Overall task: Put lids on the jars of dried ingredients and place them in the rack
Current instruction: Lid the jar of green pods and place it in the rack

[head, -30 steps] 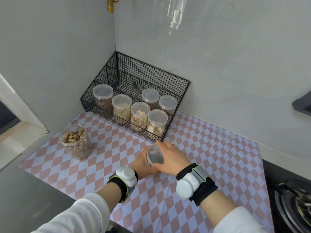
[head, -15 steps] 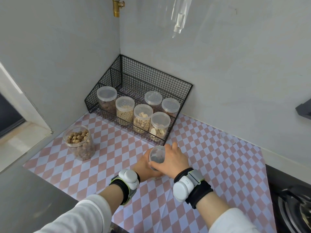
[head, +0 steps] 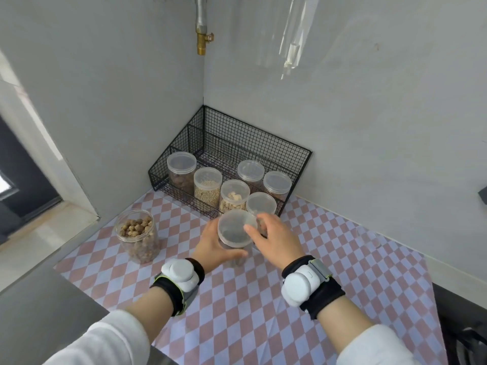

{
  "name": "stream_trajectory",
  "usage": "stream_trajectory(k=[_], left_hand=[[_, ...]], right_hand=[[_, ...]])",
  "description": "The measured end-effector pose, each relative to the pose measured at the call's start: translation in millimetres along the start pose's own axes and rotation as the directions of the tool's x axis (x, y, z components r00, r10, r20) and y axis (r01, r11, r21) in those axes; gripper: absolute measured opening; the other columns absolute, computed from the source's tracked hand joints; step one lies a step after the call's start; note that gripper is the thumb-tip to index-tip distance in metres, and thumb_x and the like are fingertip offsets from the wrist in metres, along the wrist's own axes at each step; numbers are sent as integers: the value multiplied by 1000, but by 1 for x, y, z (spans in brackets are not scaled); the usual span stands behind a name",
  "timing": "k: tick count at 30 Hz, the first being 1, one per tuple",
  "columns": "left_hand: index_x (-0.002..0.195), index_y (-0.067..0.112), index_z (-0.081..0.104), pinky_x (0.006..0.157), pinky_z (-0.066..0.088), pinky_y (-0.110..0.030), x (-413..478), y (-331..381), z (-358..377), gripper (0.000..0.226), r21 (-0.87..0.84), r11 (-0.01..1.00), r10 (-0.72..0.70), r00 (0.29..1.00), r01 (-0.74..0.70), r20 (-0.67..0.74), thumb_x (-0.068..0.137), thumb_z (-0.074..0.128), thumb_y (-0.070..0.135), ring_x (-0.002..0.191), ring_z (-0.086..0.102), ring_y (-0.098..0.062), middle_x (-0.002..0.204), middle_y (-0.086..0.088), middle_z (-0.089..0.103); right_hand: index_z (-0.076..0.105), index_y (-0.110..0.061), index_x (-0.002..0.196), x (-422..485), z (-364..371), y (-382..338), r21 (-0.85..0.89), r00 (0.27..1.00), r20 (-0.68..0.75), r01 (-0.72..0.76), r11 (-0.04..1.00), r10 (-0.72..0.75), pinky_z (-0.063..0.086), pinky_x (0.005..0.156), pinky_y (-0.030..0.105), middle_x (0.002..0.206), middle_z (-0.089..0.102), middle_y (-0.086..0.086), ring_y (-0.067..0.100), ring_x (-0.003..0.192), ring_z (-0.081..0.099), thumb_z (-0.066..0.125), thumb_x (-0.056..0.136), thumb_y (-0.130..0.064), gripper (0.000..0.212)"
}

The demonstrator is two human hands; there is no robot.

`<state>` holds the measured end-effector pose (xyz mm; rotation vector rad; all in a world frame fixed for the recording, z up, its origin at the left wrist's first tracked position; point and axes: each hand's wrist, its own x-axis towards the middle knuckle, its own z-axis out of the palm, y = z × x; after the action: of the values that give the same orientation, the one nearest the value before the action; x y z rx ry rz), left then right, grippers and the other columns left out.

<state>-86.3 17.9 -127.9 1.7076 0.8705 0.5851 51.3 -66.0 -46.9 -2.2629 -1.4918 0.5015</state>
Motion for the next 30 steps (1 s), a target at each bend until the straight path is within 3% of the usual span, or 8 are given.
stream_trajectory(k=[2,4,8,11,15,21,26,30], left_hand=[[131,24,31,93,34,-5,7,11,-22,103,-59,997,36,998,-39,-54,46,84,43,122,42,-11,131,2,42],[133,18,29,88,34,1,16,21,-45,102,-70,994,74,991,-82,-112,51,86,33,121,42,-8,128,7,42],[134,18,28,95,35,-11,36,47,-81,93,-54,988,130,970,-144,-204,61,86,21,114,44,-4,116,21,43],[134,17,28,92,37,-15,56,69,-100,85,-32,983,167,956,-180,-240,67,81,16,112,46,-6,118,11,46],[136,16,26,100,36,-28,94,88,-117,91,10,973,225,942,-230,-251,66,83,23,117,45,-11,125,5,45],[138,19,18,101,38,-32,161,94,-115,95,12,969,245,948,-248,-202,67,82,16,121,44,-16,136,-6,41],[139,13,18,105,34,-32,202,82,-101,94,73,971,234,966,-228,-105,68,80,10,124,41,-20,138,-11,40],[140,12,17,108,29,-36,223,67,-94,95,88,984,162,979,-152,-123,69,80,11,129,36,-29,142,-17,29]], right_hand=[[46,-17,128,9,-6,-7,17,1000,-24,14,1000,-14,46,92,37,122,56,2,19,112,54,44,90,-50,50],[46,-17,130,17,-10,-12,19,999,-32,8,1000,-7,45,92,37,122,57,1,19,112,54,44,91,-48,50],[49,-20,123,35,-13,-14,38,998,-53,-11,999,13,48,87,37,110,59,0,19,104,57,49,88,-46,43],[47,-22,123,48,-14,-12,35,998,-43,-33,999,35,48,89,38,109,58,0,19,103,57,54,85,-45,44],[42,-23,131,62,-20,-8,4,997,-43,-60,998,60,47,92,38,111,60,0,20,106,57,55,85,-45,53],[42,-22,132,77,-26,3,18,987,-80,-138,990,139,46,90,34,111,59,1,20,106,57,55,87,-42,51],[46,-20,128,80,-25,15,34,968,-138,-209,977,212,46,85,31,104,55,-2,16,98,56,56,87,-38,47],[46,-20,128,77,-26,23,34,955,-119,-269,963,271,45,87,30,116,57,2,18,106,56,56,87,-35,44]])
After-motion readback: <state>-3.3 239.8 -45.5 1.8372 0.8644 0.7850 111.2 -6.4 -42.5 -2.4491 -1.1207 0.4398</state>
